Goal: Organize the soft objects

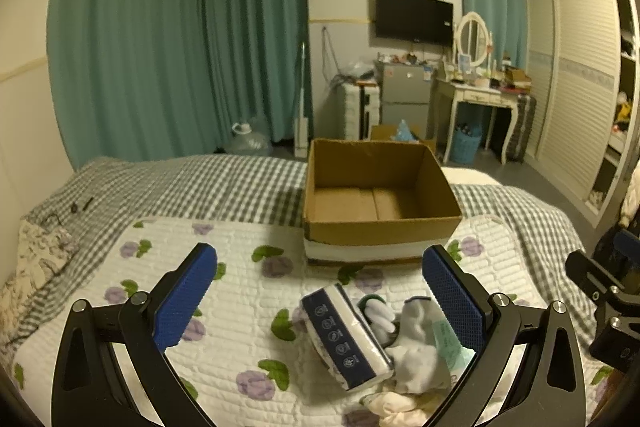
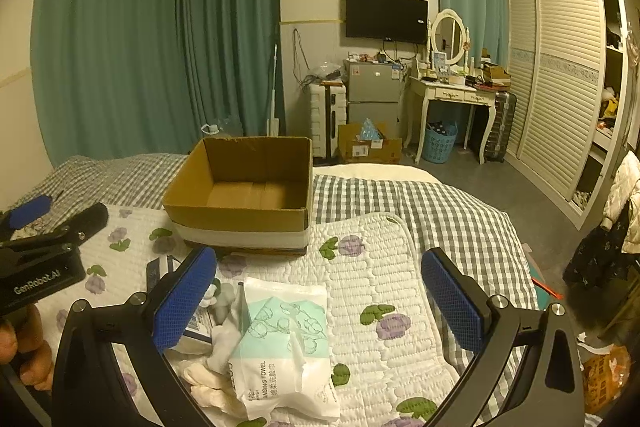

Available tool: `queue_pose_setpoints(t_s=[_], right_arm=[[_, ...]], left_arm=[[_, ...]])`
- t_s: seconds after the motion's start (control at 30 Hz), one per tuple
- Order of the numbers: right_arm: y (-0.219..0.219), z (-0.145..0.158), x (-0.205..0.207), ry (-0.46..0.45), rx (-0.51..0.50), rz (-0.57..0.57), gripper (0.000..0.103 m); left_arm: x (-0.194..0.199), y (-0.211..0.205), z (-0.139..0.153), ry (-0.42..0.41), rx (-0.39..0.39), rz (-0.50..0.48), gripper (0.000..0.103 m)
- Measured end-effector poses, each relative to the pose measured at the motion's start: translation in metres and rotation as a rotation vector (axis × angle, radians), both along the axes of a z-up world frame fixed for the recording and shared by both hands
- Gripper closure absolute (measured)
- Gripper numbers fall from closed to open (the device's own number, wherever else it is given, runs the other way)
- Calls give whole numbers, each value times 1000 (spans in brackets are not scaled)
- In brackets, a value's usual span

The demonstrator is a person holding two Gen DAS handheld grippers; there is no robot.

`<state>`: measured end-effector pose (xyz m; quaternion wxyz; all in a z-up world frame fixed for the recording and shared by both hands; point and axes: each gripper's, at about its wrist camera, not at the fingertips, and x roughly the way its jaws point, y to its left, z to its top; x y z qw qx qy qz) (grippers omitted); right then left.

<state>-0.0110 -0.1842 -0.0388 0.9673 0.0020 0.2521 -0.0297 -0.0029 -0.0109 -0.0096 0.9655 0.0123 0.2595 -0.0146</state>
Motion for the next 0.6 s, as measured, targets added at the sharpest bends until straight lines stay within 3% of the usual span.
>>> queue_pose_setpoints(t_s=[0.6], right_arm=[[-6,4,-4,-24,9,-38,0]], left_arm=[[0,2,0,-4,-16,-7,0]])
